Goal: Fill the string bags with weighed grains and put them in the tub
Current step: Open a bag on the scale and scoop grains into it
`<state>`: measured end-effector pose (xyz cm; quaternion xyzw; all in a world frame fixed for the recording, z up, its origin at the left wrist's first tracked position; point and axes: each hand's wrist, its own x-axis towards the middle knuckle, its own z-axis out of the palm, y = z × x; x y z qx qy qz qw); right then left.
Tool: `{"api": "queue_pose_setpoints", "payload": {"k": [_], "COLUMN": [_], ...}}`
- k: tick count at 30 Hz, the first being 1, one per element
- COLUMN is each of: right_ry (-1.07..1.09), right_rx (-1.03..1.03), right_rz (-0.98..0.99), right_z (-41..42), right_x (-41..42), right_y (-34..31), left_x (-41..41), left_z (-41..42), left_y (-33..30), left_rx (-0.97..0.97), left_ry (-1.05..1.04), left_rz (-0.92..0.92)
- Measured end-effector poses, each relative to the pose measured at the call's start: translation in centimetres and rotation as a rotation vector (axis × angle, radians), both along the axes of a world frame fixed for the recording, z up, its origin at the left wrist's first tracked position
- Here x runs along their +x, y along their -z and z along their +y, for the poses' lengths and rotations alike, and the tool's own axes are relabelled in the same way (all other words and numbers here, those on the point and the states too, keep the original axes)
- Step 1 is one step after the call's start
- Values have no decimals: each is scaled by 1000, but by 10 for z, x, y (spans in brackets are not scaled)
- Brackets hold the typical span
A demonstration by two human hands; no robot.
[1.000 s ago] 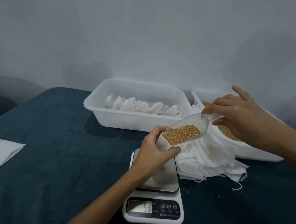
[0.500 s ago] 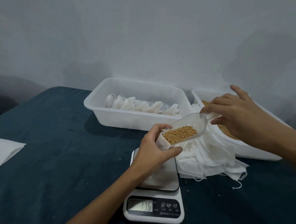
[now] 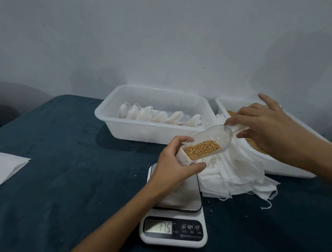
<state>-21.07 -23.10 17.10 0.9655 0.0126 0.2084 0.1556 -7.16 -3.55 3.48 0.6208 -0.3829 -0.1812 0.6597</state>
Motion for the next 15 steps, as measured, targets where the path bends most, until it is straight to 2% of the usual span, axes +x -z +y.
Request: {"api": "queue_pose_setpoints", "payload": {"k": [15], "right_ry": [10], "right_rx": [18], "right_rz": [6], "right_z": [-1], "right_x": [1], "right_y": [1], "left_x": [0], "left_z": [2], "left_y": [-4], "left_rx": [14], "left_ry": [-19], "left_rz": [-14]}}
